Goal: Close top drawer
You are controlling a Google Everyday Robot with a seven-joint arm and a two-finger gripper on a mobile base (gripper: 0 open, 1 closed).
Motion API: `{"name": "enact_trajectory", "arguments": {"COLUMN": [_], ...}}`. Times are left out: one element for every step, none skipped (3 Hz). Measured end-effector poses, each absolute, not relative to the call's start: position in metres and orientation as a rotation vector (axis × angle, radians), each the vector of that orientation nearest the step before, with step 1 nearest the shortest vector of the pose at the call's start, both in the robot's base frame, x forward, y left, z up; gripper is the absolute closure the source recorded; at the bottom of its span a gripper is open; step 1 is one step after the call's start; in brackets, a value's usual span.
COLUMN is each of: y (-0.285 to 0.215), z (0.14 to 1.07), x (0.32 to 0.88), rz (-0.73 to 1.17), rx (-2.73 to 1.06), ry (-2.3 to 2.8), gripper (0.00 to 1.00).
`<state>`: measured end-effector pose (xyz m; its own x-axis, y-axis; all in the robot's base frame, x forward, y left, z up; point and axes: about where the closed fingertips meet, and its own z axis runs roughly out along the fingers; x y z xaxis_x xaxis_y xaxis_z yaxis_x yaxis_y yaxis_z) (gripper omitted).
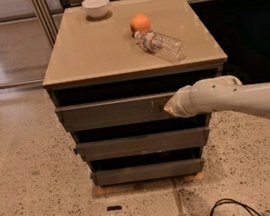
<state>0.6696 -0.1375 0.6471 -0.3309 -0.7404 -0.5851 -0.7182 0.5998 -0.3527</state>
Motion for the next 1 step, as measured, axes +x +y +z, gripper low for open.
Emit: {"name": "enact_trajectory", "arguments": {"y": [-0.1374], "z": [0.6471], "x": [0.6696], "rz": [-0.039], "rx": [-1.149], "ry": [2.096], "gripper": [1.0]}}
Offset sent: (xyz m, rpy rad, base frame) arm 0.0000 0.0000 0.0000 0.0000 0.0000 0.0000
